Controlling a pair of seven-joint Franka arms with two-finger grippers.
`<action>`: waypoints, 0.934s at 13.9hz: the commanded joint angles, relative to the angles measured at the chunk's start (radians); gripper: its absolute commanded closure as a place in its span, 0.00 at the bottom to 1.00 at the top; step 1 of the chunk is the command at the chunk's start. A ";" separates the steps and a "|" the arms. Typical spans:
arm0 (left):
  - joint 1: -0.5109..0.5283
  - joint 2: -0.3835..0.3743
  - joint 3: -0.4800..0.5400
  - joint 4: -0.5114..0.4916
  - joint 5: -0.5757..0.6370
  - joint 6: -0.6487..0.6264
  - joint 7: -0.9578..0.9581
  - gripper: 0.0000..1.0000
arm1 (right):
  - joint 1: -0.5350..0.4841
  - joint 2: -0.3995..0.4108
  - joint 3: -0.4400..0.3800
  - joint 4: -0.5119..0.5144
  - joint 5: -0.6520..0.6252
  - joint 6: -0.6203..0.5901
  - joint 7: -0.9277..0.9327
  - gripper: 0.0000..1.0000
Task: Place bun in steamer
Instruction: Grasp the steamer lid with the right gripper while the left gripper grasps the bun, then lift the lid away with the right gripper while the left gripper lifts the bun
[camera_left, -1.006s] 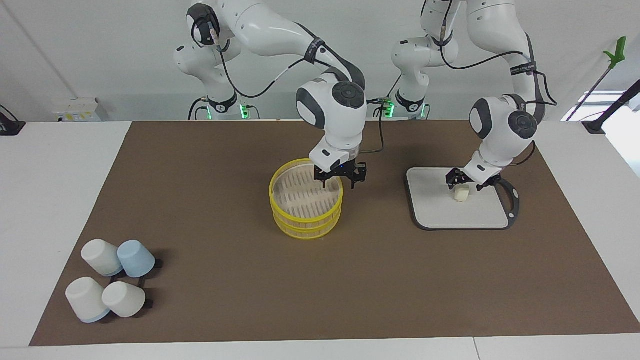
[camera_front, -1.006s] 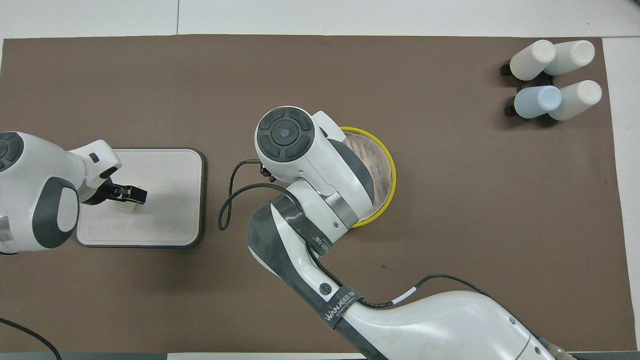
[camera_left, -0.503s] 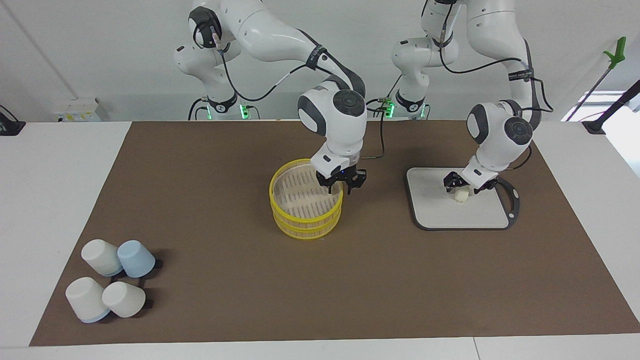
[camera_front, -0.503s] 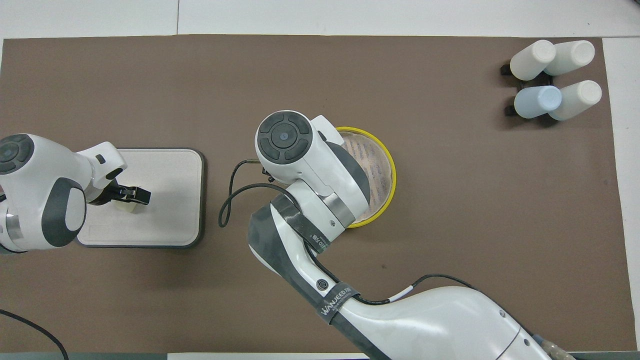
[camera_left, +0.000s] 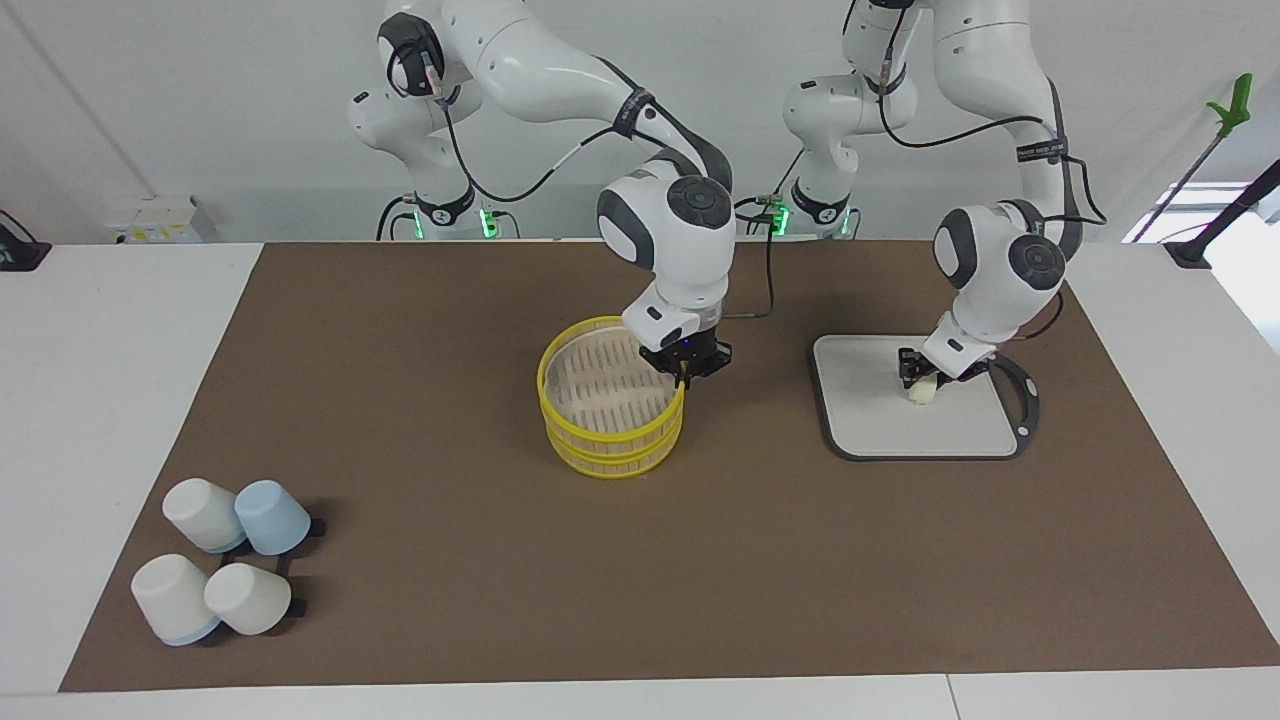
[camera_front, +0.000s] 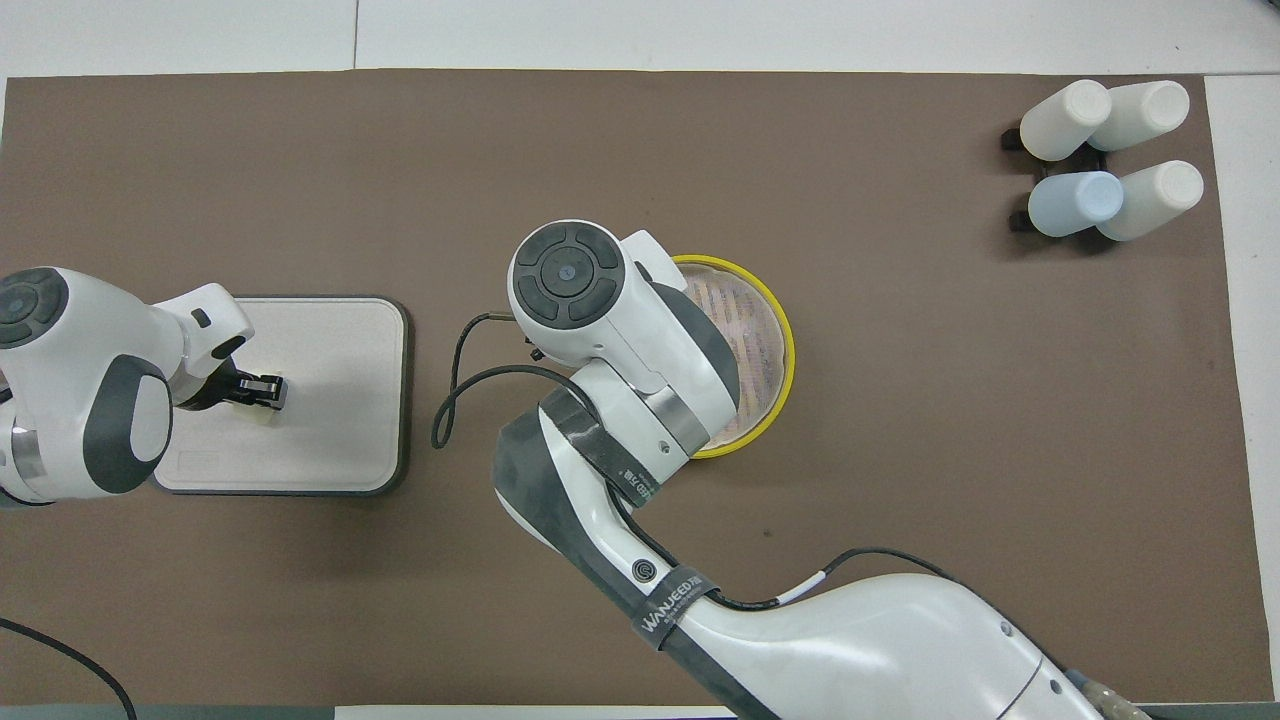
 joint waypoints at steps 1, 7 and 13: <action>-0.008 -0.002 0.005 0.038 0.003 -0.046 -0.021 0.65 | -0.060 -0.063 0.005 -0.004 0.004 -0.040 -0.029 1.00; -0.117 0.076 0.003 0.362 -0.084 -0.315 -0.386 0.65 | -0.313 -0.177 -0.003 -0.010 0.044 -0.150 -0.494 1.00; -0.446 0.152 0.005 0.580 -0.179 -0.403 -0.976 0.62 | -0.517 -0.194 0.000 -0.021 0.060 -0.173 -0.719 1.00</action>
